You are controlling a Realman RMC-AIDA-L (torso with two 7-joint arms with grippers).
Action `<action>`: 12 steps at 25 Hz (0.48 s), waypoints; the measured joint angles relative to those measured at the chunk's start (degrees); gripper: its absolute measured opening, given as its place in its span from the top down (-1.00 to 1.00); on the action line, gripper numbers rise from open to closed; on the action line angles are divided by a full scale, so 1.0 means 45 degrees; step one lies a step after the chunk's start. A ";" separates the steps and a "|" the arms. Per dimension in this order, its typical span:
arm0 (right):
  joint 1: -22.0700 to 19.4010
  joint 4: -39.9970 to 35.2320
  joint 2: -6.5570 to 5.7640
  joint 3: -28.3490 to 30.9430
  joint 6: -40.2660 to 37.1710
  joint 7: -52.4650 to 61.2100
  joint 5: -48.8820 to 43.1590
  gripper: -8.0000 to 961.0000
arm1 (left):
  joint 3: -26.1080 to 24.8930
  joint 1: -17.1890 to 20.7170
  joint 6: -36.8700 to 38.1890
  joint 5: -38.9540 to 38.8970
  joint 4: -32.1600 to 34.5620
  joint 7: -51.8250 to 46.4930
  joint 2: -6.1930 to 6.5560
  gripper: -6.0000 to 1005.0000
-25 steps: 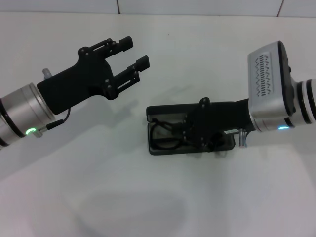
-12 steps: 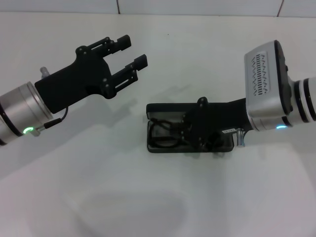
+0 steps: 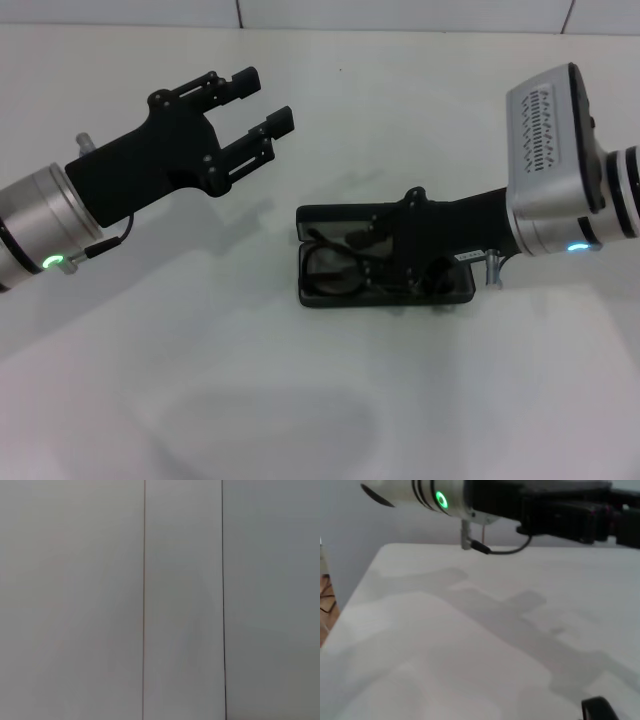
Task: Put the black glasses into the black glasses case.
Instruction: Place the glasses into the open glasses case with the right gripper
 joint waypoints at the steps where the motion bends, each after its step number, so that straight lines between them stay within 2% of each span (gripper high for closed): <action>1: -0.0052 -0.0121 -0.0015 0.0094 -0.0192 0.0006 -0.0006 0.60 | -0.0002 -0.0001 0.0000 0.0000 0.0001 -0.0002 0.0001 -0.19; 6: -0.0737 -0.0984 -0.0036 0.1141 -0.1368 -0.0009 -0.0062 0.30 | -0.0024 -0.0020 0.0002 -0.0006 0.0005 -0.0011 -0.0003 -0.19; 9: -0.1126 -0.1473 -0.0033 0.2013 -0.2214 -0.0024 -0.0253 0.31 | -0.0037 -0.0025 -0.0053 -0.0006 0.0005 -0.0013 -0.0013 -0.19; 12: -0.1992 -0.2152 -0.0017 0.3240 -0.2614 -0.0034 -0.0512 0.32 | -0.0047 -0.0028 -0.0569 0.0019 -0.0004 -0.0014 -0.0076 -0.19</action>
